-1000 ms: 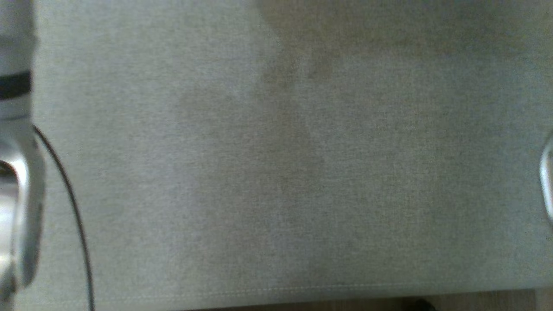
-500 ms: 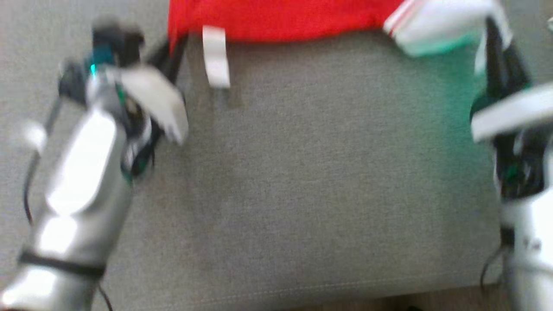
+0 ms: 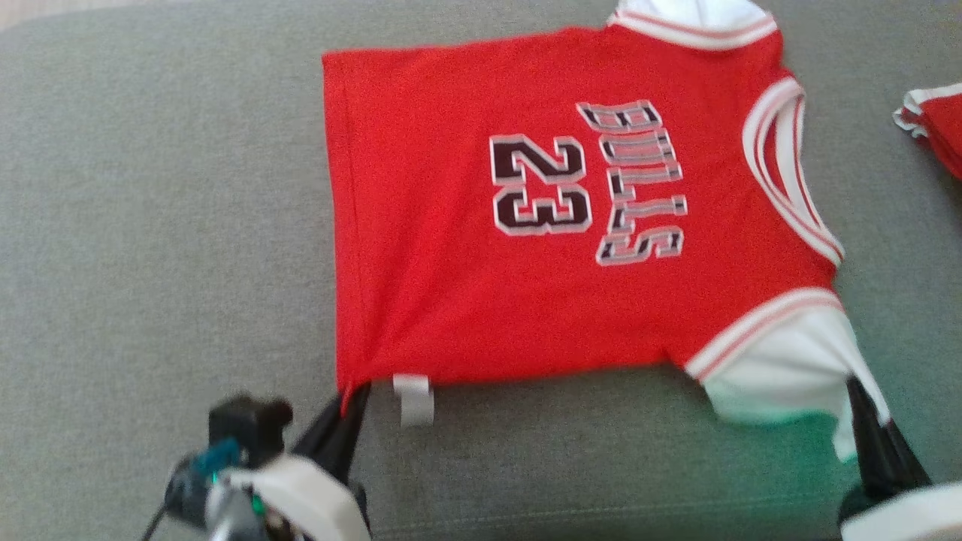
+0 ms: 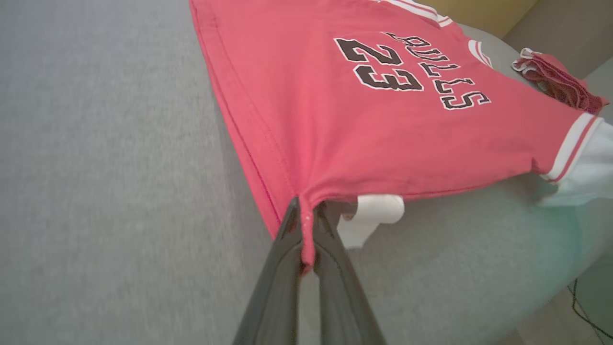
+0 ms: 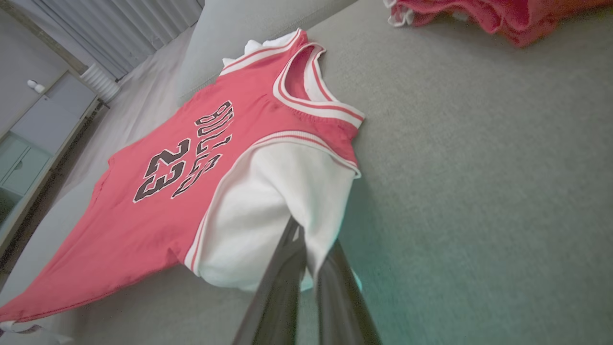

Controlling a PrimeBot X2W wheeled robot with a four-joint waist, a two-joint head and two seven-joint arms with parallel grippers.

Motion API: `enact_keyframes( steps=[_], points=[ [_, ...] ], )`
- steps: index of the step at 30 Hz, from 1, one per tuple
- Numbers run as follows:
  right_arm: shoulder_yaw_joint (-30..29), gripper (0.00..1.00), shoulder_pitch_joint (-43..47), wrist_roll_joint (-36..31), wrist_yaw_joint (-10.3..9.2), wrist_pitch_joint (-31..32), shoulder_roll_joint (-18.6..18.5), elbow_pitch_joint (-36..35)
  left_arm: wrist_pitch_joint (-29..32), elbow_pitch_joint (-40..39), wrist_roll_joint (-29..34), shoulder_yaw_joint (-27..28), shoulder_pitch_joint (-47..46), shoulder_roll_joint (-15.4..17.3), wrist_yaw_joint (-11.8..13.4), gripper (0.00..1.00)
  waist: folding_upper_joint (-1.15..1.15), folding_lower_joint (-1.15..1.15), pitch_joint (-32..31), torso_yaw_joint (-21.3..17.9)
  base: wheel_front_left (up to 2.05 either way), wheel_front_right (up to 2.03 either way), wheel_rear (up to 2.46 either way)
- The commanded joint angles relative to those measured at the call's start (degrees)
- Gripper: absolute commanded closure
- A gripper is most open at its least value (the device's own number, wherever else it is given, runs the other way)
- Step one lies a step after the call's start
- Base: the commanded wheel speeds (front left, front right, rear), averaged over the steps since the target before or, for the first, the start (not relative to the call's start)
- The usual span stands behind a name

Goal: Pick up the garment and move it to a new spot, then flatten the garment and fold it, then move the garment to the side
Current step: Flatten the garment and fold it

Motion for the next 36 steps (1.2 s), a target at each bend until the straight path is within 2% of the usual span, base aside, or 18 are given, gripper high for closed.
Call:
enact_keyframes(
  steps=[1, 4, 7, 12, 16, 24, 30, 35, 36],
  points=[
    [0.75, 1.0, -0.6, 0.84, -0.04, 0.22, -0.6, -3.07, 0.14, -2.9, -0.3, 2.25, -1.15, 1.33, 0.65, 1.0, 0.0, 0.01, -0.16, 0.35, 0.0, 0.0, 0.0],
    [-0.1, 1.0, 3.14, 3.76, -0.04, 2.11, -0.56, -6.61, 1.11, -8.51, -0.93, 2.21, 3.02, 1.45, 2.72, 1.0, 0.0, 0.01, 0.04, 0.55, 0.0, 0.0, 0.0],
    [-1.21, 1.0, 2.55, 3.83, -0.04, 4.97, -0.55, -7.72, 2.23, -10.7, -1.07, 1.91, 3.14, 1.55, 3.07, 1.0, 0.0, 0.01, 0.31, 0.83, 0.0, 0.0, 0.0],
    [-1.89, 1.0, -3.98, 6.94, -0.04, 12.38, -0.54, -4.29, 5.76, -9.58, -1.51, 1.45, -1.84, 2.32, 1.27, 1.0, 0.0, 0.01, 0.72, 1.16, 0.0, 0.0, 0.0],
    [-2.95, 1.0, -12.38, 3.38, -0.04, 20.64, -0.54, -1.1, 11.35, -7.84, -3.04, 0.35, -8.37, 2.71, -1.48, 1.0, 0.0, 0.01, 1.35, 1.74, 0.0, 0.0, 0.0],
    [-4.65, 1.0, -25.91, -2.14, -0.04, 34.39, -0.54, 1.74, 20.41, -5.74, -6.11, 0.41, -18.7, 4.07, -4.94, 1.0, 0.0, 0.01, 3.6, 2.03, 0.0, 0.0, 0.0],
    [-4.83, 1.0, -35.43, -5.6, -0.04, 39.2, -0.86, 6.31, 25.68, -1.68, -8.5, 1.5, -25.59, 4.37, -5.97, 1.0, 0.0, 0.01, 6.13, 2.06, 0.0, 0.0, 0.0],
    [-4.29, 1.0, -41.49, -7.48, -0.04, 37.76, -2.27, 11.0, 27.75, 2.95, -7.92, 1.71, -30.85, 4.33, -6.09, 1.0, 0.0, 0.01, 7.58, 2.14, 0.0, 0.0, 0.0],
    [-4.21, 0.55, -42.36, -7.66, -0.04, 36.88, -2.39, 12.0, 27.97, 4.0, -7.9, 1.62, -31.54, 4.1, -6.06, 1.0, 0.0, 0.01, 7.67, 2.12, 0.0, 0.0, 0.0]
  ],
)
